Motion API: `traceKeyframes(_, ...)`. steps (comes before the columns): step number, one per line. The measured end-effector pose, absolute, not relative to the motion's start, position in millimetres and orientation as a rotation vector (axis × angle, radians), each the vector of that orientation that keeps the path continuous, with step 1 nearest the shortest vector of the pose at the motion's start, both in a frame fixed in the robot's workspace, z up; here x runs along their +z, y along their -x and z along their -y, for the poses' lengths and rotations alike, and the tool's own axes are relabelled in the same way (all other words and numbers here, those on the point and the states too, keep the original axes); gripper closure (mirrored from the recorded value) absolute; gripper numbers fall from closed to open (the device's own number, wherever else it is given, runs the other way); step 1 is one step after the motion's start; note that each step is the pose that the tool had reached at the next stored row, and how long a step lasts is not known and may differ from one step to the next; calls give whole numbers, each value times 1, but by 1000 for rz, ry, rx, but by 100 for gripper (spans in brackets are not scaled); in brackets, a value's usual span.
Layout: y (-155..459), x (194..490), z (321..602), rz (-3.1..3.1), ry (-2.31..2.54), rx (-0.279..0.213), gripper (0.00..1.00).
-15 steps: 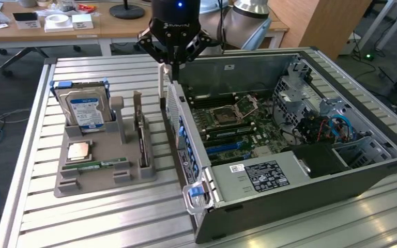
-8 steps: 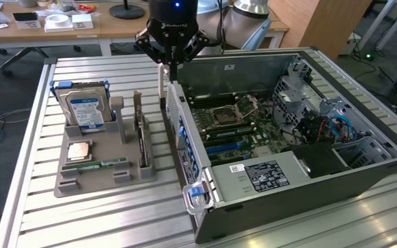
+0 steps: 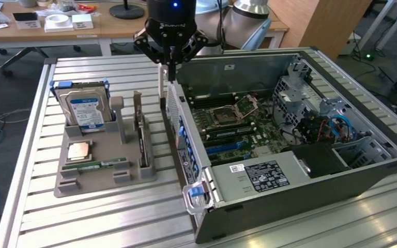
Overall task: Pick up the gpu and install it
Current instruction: 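Reach for the gpu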
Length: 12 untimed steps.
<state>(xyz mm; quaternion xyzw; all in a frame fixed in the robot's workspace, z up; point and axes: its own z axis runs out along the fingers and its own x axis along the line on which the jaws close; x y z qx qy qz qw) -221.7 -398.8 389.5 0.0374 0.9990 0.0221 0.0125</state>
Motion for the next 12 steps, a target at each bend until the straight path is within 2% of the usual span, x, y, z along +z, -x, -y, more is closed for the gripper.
traceKeyframes(12, 224, 390, 399, -3114, -117, 69, 89)
